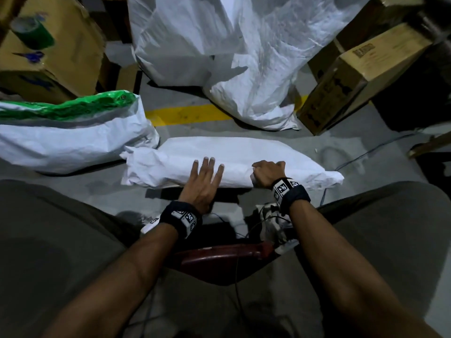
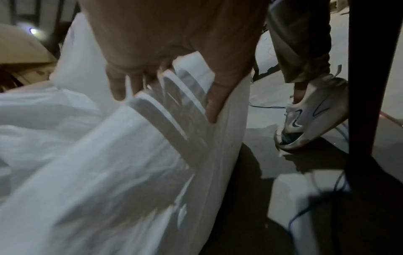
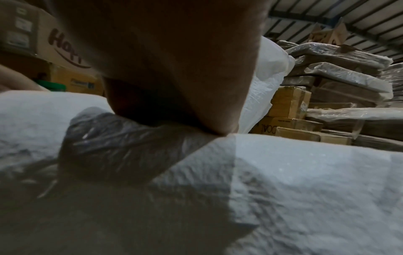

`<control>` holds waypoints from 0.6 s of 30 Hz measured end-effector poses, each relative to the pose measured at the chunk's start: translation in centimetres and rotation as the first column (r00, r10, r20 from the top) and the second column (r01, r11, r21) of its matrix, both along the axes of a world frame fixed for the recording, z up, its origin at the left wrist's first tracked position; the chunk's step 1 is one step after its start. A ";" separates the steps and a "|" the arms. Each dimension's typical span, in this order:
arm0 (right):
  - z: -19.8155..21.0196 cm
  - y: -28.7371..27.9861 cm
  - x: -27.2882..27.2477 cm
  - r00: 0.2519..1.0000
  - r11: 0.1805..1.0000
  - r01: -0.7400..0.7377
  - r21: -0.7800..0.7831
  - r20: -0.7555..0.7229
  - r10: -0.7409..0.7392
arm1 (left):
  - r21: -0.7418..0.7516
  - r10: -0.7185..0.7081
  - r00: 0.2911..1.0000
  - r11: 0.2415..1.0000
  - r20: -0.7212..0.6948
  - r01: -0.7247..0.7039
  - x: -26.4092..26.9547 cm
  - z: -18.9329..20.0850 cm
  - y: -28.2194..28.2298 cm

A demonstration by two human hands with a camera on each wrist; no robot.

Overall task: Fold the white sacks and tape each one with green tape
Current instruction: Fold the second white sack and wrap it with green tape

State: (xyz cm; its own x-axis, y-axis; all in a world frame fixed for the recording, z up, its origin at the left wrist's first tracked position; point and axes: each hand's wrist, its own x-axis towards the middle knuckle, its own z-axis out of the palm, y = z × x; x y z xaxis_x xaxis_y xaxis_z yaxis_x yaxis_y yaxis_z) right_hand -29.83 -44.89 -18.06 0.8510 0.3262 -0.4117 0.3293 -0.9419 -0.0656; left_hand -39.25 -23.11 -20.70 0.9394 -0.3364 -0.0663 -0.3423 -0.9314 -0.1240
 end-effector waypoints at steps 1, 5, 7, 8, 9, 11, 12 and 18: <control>0.0 0.0 0.1 1.000 0.999 -0.016 -0.034 -0.013 0.016 | 0.006 -0.001 1.000 1.000 0.004 0.001 -0.1 -0.1 -0.3; 0.1 0.1 0.0 0.997 0.997 -0.047 -0.056 -0.069 0.044 | -0.002 -0.018 0.998 1.000 -0.063 0.018 0.7 0.1 -0.1; 0.2 0.2 -0.3 0.995 0.999 -0.018 -0.029 -0.097 0.015 | -0.024 -0.059 0.993 0.998 -0.100 0.057 1.5 -0.5 0.5; 0.2 0.2 -0.5 0.994 1.000 0.013 -0.006 -0.107 -0.014 | -0.021 -0.078 0.990 0.997 -0.116 0.076 1.9 -0.9 0.9; 0.1 0.2 -0.7 0.992 0.999 0.048 0.016 -0.118 -0.046 | -0.007 -0.100 0.988 0.995 -0.115 0.100 2.2 -1.3 1.1; -0.4 0.0 -1.1 0.991 0.996 0.083 0.041 -0.110 -0.078 | 0.022 -0.120 0.983 0.992 -0.141 0.124 2.6 -1.3 1.4; -0.7 0.0 -1.4 0.995 0.996 0.076 0.039 -0.064 -0.073 | 0.046 -0.119 0.979 0.991 -0.167 0.128 2.6 -1.0 1.3; -2.2 0.7 -3.0 0.995 0.984 -0.065 0.165 0.086 0.051 | 0.073 -0.093 0.964 0.991 -0.251 0.114 3.0 -1.6 1.1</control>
